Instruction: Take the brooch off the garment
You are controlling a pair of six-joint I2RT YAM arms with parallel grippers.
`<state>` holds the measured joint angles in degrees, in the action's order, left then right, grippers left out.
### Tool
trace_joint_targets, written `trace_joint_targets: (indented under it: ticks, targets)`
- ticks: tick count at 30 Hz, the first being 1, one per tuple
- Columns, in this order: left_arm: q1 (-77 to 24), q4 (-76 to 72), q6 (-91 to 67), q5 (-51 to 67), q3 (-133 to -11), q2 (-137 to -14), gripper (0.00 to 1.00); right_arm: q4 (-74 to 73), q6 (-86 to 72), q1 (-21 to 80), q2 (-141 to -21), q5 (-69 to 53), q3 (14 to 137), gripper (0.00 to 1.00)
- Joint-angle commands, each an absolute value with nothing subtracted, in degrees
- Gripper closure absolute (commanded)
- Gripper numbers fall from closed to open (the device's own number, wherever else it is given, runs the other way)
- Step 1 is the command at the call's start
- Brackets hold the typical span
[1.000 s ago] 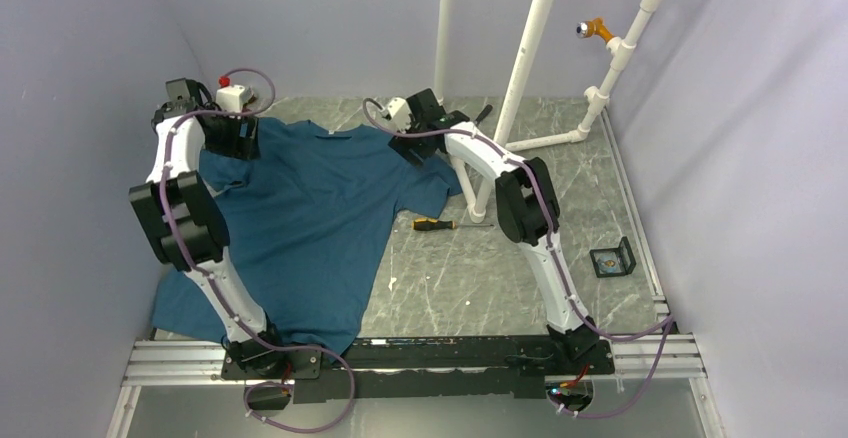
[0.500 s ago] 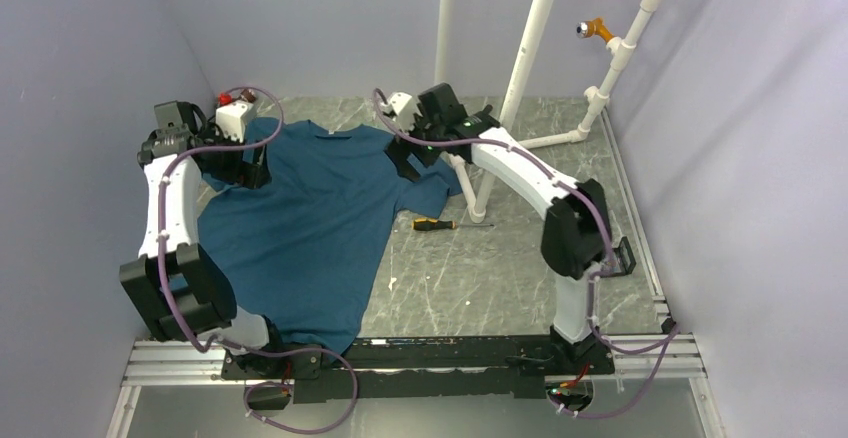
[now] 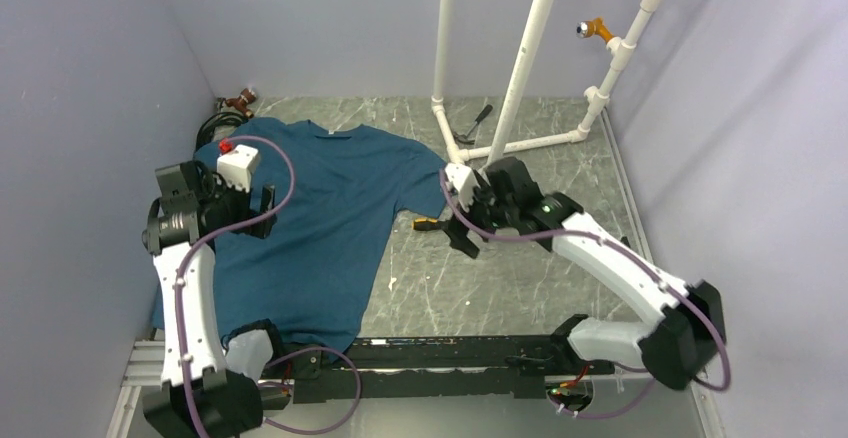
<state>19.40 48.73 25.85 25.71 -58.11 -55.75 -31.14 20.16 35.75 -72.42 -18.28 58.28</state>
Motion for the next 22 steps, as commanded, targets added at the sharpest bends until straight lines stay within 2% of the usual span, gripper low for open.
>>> trace_joint_targets:
  ticks: [1, 5, 8, 15, 22]
  targets:
    - [19.3, 47.3, 26.5, 21.4, -54.8, -50.6, 0.00, -28.9, 21.5, 35.8, -60.2, -14.3, 51.1, 0.00]
    - [19.3, 46.1, 25.8, 18.6, -51.5, -47.3, 0.00, -28.6, 19.3, 35.5, -51.8, -8.0, 46.4, 0.00]
    - [19.3, 44.9, 24.3, 17.4, -50.9, -46.6, 0.01, -28.5, 16.2, 31.7, -47.8, -5.4, 44.3, 0.00]
    - [19.3, 43.2, 21.4, 16.9, -52.8, -49.3, 0.01, -29.0, 10.8, 21.9, -43.0, -4.8, 43.6, 0.00]
    - [19.3, 42.2, 20.1, 17.4, -55.3, -52.2, 0.00, -29.4, 9.8, 18.7, -41.8, -5.8, 43.8, 0.00]
